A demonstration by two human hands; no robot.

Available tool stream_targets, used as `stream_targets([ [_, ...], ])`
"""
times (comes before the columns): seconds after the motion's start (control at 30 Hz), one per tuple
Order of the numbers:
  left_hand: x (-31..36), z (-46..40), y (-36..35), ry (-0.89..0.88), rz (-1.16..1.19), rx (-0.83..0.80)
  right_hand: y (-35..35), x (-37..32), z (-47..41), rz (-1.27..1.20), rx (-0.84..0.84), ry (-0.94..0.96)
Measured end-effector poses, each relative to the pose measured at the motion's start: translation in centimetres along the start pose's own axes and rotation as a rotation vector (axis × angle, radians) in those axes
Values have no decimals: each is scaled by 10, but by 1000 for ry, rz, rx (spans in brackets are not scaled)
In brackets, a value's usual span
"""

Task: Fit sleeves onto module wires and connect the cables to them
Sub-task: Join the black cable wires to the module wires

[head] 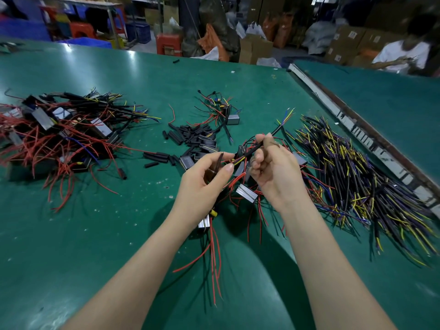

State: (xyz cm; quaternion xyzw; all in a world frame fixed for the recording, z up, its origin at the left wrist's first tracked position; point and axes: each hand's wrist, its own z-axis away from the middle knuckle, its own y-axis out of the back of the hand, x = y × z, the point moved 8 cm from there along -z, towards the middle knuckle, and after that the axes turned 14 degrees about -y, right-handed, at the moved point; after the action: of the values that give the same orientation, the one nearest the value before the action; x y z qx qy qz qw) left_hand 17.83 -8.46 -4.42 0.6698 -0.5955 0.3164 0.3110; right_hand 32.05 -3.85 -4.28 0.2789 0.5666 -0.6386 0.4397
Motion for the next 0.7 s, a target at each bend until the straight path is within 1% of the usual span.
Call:
stream_targets([
  [0.1,-1,1,2,6,-9,30,2,-2,1,23,28,57],
  [0.27,-7,3,4,35,-127,21,1,-3,3,52,32,123],
  [0.33,-9,4,4,59,-133,36,0,-7,8,150,78,227],
  [0.43,-14,4,4,116,-69,68,-1,-14,18,382,226,410],
  [0.5,-15,4,6,131,-39,82,-3,-17,22,461,266,456],
  [0.53,-15,3,7,137,-24,89,-6,-17,22,462,232,449],
  [0.6,-15,1,10,153,16,113,-14,-11,18,412,72,373],
  [0.63,-16,1,11,162,33,122,-19,-7,17,416,10,338],
  [0.7,-17,0,11,179,54,128,-27,0,18,480,-59,310],
])
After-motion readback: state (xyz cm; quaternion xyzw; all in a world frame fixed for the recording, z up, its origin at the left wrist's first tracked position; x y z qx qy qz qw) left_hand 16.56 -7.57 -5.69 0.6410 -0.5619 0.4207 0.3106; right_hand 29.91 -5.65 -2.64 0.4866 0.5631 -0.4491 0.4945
